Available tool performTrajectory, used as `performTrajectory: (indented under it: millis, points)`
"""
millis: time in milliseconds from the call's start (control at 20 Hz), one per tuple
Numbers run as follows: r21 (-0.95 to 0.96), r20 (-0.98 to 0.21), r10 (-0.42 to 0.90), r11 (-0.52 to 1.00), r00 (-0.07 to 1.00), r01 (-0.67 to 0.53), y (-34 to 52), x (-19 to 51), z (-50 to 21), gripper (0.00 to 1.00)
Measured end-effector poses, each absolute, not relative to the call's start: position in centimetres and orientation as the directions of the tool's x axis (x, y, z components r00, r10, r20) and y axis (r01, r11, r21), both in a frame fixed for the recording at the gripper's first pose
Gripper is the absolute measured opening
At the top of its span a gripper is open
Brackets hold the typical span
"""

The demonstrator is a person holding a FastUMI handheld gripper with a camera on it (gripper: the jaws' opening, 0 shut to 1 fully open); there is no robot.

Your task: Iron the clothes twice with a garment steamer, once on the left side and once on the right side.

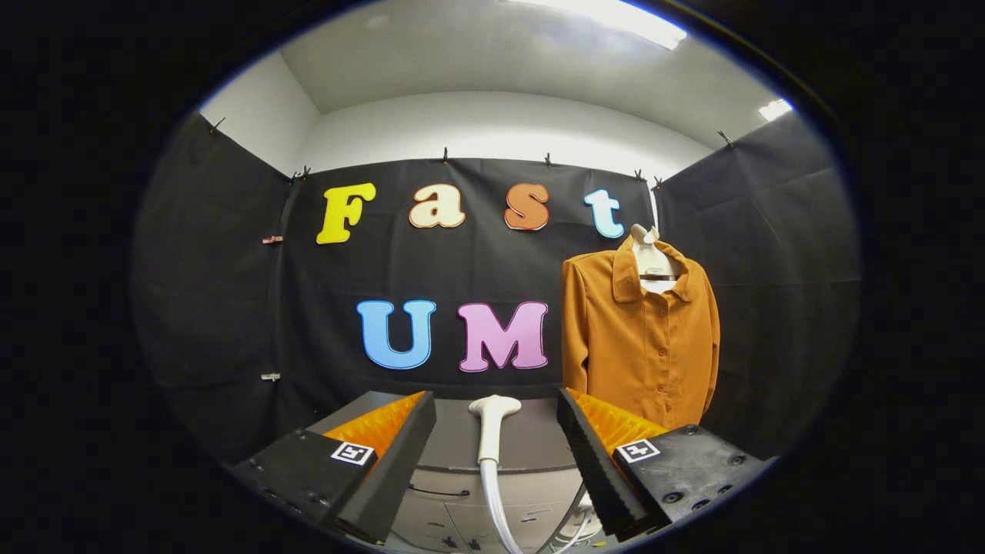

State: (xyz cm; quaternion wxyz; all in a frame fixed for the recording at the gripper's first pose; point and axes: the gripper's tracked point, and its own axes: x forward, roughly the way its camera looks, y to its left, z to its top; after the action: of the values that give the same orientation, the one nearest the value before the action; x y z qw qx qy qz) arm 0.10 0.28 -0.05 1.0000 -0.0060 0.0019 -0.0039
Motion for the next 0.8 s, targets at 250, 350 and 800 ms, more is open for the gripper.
performTrajectory:
  millis: [250, 350, 800]
  points:
    - [-0.012, -0.006, -0.009, 1.000, 1.000, 0.009, 0.36, 0.05, 0.03, 0.98]
    - [-0.012, -0.004, -0.010, 1.000, 1.000, 0.010, 0.39, 0.04, 0.02, 0.98]
    - [-0.018, -0.010, -0.036, 0.999, 0.999, 0.036, 0.94, -0.18, -0.25, 0.98]
